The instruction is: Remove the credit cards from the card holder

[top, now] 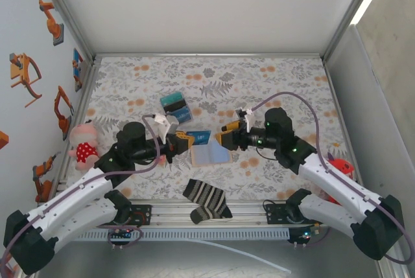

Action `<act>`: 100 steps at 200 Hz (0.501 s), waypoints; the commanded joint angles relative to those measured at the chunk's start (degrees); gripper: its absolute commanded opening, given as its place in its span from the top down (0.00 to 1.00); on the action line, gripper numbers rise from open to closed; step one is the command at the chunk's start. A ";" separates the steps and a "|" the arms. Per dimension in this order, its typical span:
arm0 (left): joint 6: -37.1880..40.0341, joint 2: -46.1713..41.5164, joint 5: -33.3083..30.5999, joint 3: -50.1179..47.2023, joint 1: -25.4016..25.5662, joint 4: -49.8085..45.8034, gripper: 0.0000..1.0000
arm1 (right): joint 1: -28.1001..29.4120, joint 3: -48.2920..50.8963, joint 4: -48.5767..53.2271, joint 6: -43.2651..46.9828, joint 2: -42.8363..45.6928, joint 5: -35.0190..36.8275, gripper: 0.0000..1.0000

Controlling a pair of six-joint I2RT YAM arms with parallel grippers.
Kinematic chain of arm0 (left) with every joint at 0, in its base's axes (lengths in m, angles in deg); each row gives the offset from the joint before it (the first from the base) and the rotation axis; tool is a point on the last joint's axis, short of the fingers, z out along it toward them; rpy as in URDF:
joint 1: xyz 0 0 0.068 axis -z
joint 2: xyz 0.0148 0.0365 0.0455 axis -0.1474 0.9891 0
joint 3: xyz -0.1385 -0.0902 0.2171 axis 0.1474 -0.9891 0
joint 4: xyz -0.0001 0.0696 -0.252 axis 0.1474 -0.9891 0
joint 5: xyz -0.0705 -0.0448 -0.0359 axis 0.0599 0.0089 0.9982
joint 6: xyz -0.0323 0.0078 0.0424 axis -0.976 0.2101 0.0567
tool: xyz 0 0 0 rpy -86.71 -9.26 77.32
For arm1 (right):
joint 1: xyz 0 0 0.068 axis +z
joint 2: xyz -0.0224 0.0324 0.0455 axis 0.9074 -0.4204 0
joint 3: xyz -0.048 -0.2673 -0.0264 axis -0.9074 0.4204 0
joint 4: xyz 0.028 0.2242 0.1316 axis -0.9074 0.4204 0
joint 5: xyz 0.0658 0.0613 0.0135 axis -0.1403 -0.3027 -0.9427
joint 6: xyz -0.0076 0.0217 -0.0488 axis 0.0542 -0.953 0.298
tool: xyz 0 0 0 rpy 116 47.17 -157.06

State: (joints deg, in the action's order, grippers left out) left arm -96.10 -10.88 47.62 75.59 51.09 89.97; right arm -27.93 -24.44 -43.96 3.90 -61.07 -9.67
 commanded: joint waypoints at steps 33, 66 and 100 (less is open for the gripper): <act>-11.45 -4.09 -3.46 -2.27 0.06 10.96 0.97 | 2.41 2.45 -32.51 -14.19 -9.45 -5.31 0.46; -14.36 -4.74 -3.21 -3.60 0.15 14.72 0.97 | 4.84 -0.60 -35.96 -14.17 -13.85 -8.23 0.51; -15.42 -5.22 -3.75 -4.40 0.13 16.05 0.97 | 6.27 -2.59 -38.22 -14.34 -15.84 -10.69 0.62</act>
State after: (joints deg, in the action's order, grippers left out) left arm -109.04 -14.99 44.36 72.03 51.15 102.21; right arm -22.49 -24.31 -76.00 -9.80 -76.58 -17.23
